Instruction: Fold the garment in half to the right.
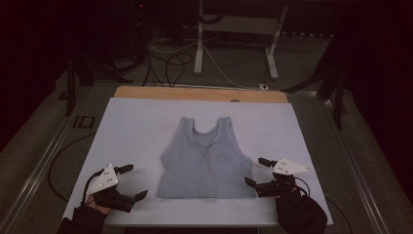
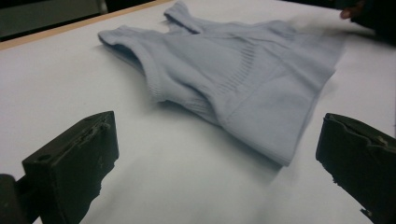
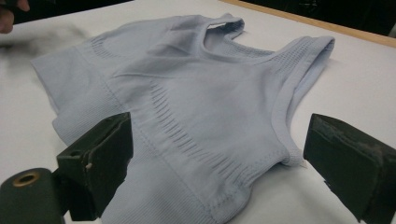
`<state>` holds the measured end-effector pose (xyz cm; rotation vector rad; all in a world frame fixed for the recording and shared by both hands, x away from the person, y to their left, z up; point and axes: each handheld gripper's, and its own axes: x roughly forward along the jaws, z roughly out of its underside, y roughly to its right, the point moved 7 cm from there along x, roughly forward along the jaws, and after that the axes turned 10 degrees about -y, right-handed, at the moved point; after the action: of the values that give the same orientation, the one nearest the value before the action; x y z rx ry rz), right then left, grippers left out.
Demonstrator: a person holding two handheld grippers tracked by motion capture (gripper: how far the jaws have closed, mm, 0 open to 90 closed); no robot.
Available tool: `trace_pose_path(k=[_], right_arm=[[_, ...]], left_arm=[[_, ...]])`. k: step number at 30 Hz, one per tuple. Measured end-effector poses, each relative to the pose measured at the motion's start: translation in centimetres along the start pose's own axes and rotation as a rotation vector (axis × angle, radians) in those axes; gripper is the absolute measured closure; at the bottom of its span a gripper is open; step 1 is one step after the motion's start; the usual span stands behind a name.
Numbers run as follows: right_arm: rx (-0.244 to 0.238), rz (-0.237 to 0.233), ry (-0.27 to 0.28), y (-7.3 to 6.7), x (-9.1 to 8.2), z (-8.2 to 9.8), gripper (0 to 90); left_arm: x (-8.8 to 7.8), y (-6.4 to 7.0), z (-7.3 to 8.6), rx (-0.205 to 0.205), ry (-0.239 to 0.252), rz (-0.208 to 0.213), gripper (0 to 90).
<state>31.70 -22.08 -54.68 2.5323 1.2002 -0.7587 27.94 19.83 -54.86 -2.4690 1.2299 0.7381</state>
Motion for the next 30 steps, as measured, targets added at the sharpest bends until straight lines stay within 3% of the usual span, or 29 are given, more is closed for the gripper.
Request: trace_pose_path(k=[13, 20, 30], right_arm=[[-0.032, -0.008, -0.037, -0.4, 0.5, 0.3, 8.4], [-0.01, -0.03, -0.024, -0.5, 0.2, -0.1, 8.4], [0.003, -0.05, -0.036, -1.0, 0.2, -0.7, 8.4]], left_arm=[[0.2, 0.2, 0.1, -0.009, -0.019, 0.025, 0.5], [0.3, 0.4, -0.2, 0.004, -0.04, 0.026, 0.5], [0.6, 1.4, -1.1, 0.023, -0.051, 0.072, 0.5]])
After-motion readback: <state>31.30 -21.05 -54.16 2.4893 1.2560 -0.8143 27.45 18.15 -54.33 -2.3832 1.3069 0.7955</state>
